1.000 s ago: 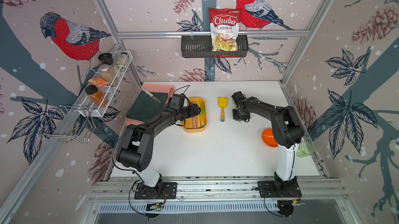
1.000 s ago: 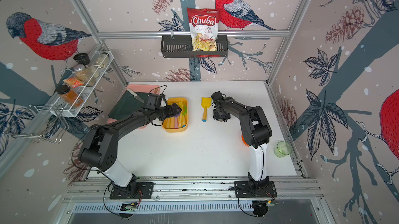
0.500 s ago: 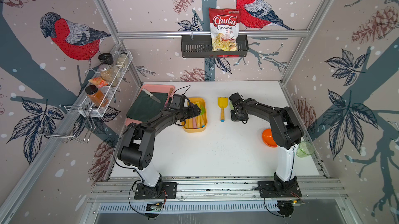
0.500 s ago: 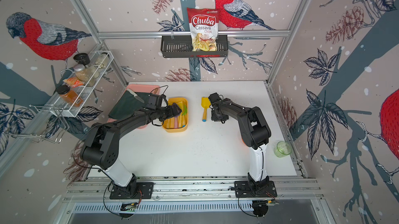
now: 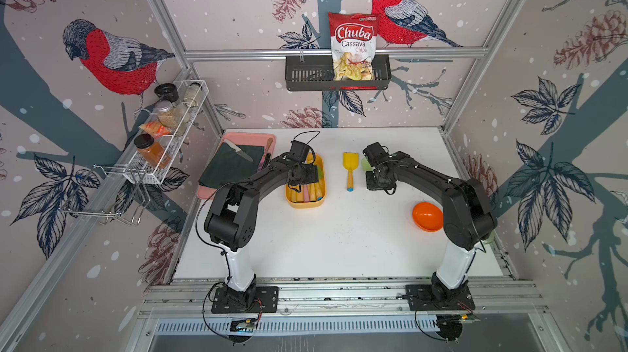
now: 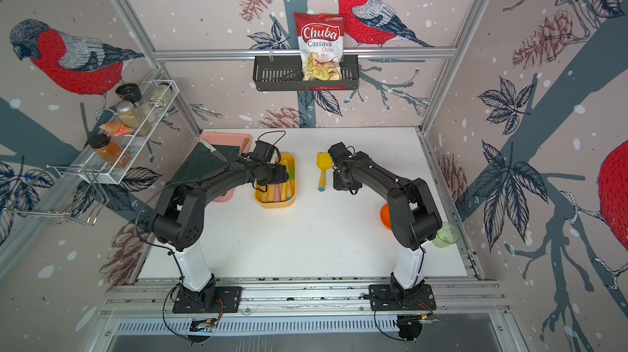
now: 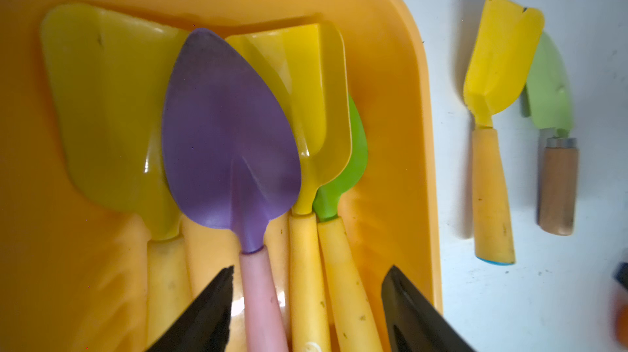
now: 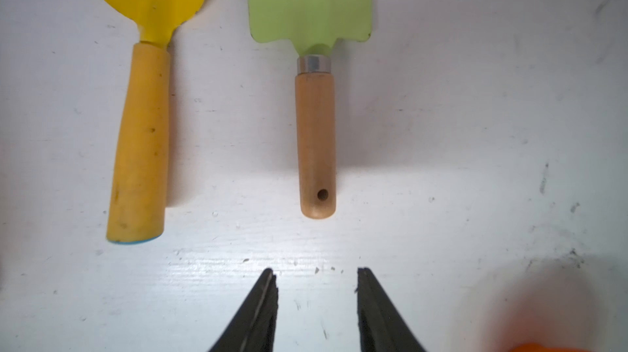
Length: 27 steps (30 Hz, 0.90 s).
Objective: Take the shovel out of the storage box
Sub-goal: Pick up the shovel from the storage box.
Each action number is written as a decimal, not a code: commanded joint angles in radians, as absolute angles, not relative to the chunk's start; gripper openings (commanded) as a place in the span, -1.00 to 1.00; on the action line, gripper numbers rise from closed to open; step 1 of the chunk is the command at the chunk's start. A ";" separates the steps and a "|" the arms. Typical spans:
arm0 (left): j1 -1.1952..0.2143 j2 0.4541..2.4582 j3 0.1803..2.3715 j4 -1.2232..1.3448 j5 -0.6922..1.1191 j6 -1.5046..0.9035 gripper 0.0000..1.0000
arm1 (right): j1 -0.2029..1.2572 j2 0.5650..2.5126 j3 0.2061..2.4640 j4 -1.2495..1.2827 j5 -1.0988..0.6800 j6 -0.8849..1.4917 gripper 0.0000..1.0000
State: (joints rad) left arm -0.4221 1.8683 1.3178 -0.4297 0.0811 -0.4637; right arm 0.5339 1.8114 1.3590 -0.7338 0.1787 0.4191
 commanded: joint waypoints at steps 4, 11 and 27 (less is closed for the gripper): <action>-0.434 1.933 1.346 -0.583 0.034 -0.442 0.34 | 0.537 1.731 1.338 -0.739 0.180 0.442 -0.14; -0.433 1.977 1.339 -0.556 0.051 -0.444 0.33 | 0.541 1.676 1.322 -0.733 0.178 0.445 -0.14; -0.421 2.006 1.353 -0.517 0.086 -0.442 -0.42 | 0.541 1.661 1.310 -0.701 0.139 0.428 -0.16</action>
State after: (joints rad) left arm -0.4259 2.0022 1.3582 -0.4831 0.0757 -0.4477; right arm 0.5400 1.6562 1.3102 -0.7242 0.1539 0.4252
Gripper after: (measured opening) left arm 0.350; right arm 0.422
